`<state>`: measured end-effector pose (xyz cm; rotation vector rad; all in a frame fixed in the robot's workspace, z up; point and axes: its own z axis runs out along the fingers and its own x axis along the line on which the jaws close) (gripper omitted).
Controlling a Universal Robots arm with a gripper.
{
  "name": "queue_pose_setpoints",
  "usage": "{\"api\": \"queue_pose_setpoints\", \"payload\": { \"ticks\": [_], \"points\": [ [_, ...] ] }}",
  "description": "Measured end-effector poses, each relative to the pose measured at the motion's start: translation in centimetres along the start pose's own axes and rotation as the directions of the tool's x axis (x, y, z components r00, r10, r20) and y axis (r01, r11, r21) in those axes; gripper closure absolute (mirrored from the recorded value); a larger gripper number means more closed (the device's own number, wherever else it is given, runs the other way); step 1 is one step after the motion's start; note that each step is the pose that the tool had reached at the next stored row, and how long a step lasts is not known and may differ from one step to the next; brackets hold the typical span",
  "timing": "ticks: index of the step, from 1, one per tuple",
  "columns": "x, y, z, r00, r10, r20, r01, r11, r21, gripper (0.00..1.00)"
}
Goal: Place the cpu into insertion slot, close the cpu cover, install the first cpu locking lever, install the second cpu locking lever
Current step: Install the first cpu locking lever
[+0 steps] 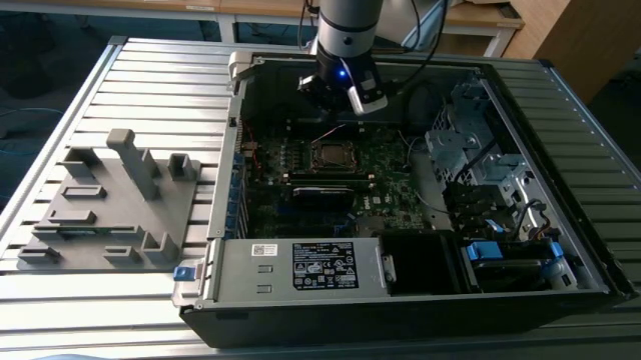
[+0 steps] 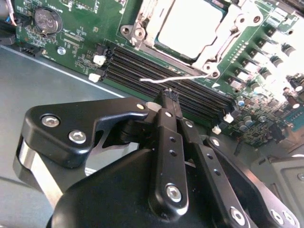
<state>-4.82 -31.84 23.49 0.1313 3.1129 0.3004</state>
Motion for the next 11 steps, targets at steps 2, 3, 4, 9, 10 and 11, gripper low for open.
{"api": "queue_pose_setpoints", "payload": {
  "ticks": [2,3,4,9,10,11],
  "points": [
    [-0.05,0.0,0.0,1.0,0.0,0.0,0.0,1.0,0.0,0.9],
    [-0.06,0.0,0.0,1.0,0.0,0.0001,0.0,1.0,0.0,0.9],
    [-0.07,0.01,0.01,1.0,0.0,0.0001,0.0,1.0,0.0,0.9],
    [-0.09,-0.05,0.02,1.0,0.0,0.0,0.0,1.0,0.0,0.9],
    [-0.09,-0.05,0.02,1.0,0.0,-0.0001,0.0,1.0,0.0002,0.9],
    [-0.09,-0.06,0.05,1.0,0.0,0.0,0.0,1.0,0.0,0.9]
  ]
}}
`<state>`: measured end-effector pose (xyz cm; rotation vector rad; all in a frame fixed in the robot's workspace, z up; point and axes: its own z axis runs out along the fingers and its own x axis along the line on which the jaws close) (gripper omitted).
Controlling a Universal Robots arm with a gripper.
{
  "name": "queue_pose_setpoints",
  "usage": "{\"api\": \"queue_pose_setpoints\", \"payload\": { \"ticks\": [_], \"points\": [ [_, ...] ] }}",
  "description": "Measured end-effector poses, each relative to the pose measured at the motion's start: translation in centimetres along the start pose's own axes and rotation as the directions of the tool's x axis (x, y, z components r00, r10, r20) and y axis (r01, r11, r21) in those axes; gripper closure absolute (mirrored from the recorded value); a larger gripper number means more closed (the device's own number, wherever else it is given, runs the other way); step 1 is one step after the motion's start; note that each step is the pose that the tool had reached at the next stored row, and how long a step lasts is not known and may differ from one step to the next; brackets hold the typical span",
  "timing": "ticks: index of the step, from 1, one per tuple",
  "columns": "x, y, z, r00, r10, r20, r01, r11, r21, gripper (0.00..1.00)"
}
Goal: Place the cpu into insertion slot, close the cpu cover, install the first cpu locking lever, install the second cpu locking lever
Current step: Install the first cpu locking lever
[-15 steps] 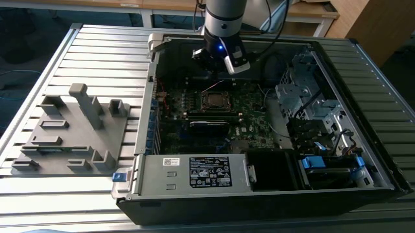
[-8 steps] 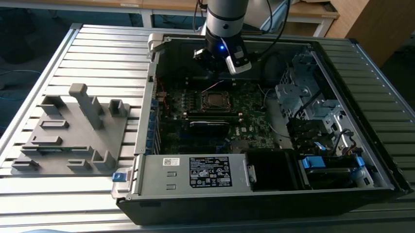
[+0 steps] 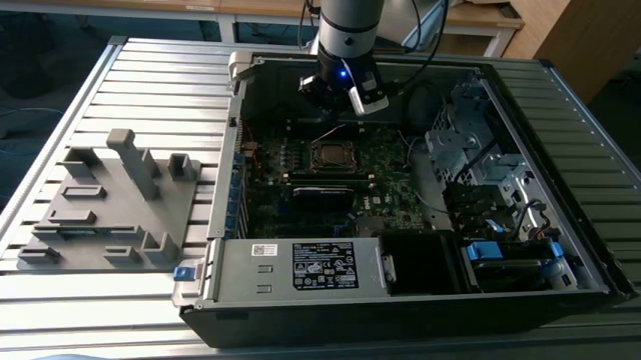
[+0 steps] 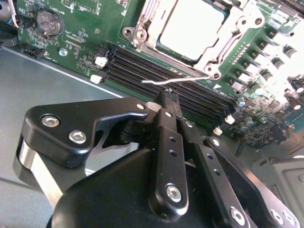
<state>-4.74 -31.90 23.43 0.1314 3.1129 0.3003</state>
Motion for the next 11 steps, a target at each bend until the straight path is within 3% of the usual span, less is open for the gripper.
{"api": "queue_pose_setpoints", "payload": {
  "ticks": [11],
  "points": [
    [0.0,-0.09,0.31,1.0,0.0,0.0,0.0,1.0,0.0001,0.9]
  ]
}}
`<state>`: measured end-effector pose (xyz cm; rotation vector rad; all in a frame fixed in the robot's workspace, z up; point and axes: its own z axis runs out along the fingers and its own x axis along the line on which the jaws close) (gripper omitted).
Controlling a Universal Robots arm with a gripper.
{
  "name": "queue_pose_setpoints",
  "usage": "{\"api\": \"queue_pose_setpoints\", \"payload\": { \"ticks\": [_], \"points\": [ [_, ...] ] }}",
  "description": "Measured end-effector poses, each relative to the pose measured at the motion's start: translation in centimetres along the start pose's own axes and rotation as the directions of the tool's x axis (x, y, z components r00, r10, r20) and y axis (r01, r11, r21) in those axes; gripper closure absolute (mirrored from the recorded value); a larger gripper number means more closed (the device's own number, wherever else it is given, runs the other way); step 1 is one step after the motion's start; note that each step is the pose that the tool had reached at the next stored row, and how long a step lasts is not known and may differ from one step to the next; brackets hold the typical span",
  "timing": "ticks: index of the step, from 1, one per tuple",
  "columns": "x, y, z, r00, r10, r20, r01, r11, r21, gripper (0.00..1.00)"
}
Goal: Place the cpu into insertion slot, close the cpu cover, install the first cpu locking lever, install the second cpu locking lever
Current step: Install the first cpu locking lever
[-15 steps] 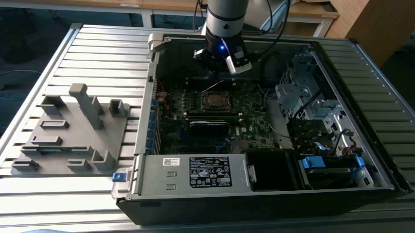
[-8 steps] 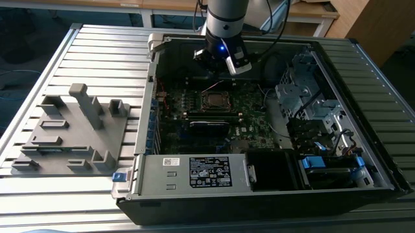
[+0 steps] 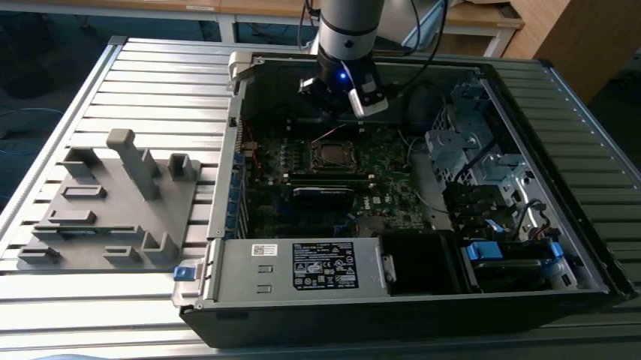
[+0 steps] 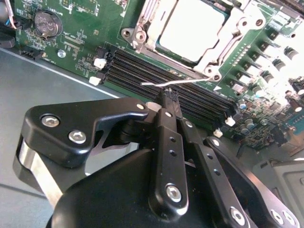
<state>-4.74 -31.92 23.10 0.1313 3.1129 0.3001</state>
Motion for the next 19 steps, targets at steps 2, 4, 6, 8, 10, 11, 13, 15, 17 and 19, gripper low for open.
{"api": "queue_pose_setpoints", "payload": {
  "ticks": [2,4,6,8,10,11,13,15,17,19],
  "points": [
    [0.0,-0.01,0.07,1.0,0.0,0.0,0.0,1.0,-0.0001,0.9],
    [0.0,-0.03,0.14,1.0,0.0,0.0,0.0,1.0,0.0,0.9],
    [0.0,-0.04,0.22,1.0,0.0,0.0,0.0,1.0,-0.0001,0.9],
    [0.0,-0.06,0.3,1.0,0.0,0.0,0.0,1.0,0.0,0.9],
    [0.0,-0.07,0.34,1.0,0.0,-0.0001,0.0,1.0,0.0002,0.9],
    [0.0,-0.07,0.34,1.0,0.0,-0.0001,0.0,1.0,0.0003,0.9],
    [0.0,-0.07,0.35,1.0,0.0,0.0001,0.0,1.0,0.0,0.9],
    [0.0,-0.07,0.38,1.0,0.0,0.0001,0.0,1.0,-0.0002,0.9],
    [0.0,-0.08,0.45,1.0,0.0,0.0002,0.0,1.0,-0.0003,0.9],
    [0.0,-0.09,0.46,1.0,0.0,-0.0001,0.0,1.0,0.0001,0.9]
  ]
}}
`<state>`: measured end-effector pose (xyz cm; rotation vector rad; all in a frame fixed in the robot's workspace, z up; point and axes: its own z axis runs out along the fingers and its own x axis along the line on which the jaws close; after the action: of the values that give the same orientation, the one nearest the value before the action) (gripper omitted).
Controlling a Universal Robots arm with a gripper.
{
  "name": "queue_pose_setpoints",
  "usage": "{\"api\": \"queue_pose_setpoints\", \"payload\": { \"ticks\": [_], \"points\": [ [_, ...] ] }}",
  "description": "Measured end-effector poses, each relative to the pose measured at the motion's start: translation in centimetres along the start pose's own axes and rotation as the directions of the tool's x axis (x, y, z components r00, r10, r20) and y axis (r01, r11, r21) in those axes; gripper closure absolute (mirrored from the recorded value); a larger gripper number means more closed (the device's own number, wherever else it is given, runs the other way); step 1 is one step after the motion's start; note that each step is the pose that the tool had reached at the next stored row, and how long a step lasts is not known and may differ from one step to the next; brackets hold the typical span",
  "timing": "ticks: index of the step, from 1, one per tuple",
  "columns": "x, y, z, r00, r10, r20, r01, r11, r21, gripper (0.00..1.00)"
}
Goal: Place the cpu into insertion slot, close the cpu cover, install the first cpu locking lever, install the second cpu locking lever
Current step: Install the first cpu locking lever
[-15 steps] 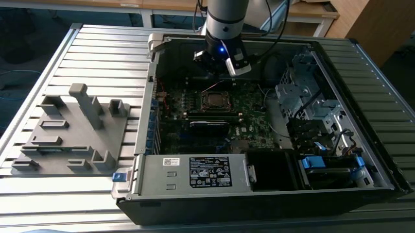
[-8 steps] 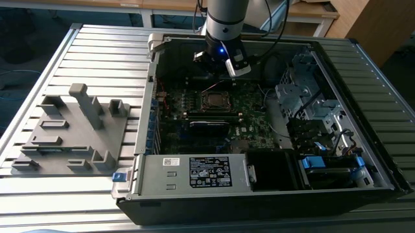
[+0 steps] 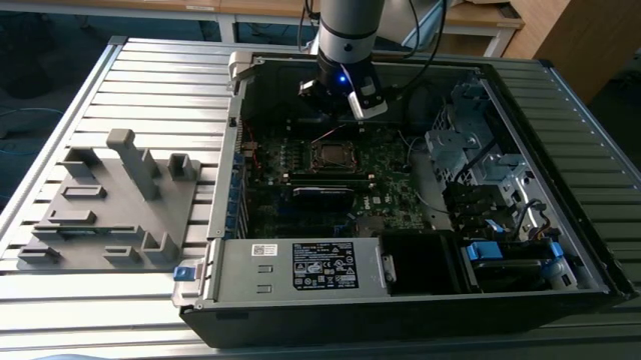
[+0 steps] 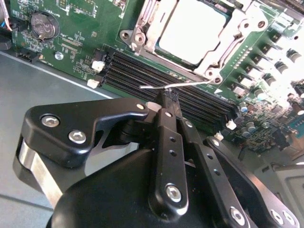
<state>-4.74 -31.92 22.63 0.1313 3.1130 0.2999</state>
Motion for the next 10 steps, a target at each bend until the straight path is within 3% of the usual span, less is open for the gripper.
{"api": "queue_pose_setpoints", "payload": {
  "ticks": [10],
  "points": [
    [-0.49,0.01,0.19,1.0,0.0,0.0001,0.0,1.0,0.0001,0.9]
  ]
}}
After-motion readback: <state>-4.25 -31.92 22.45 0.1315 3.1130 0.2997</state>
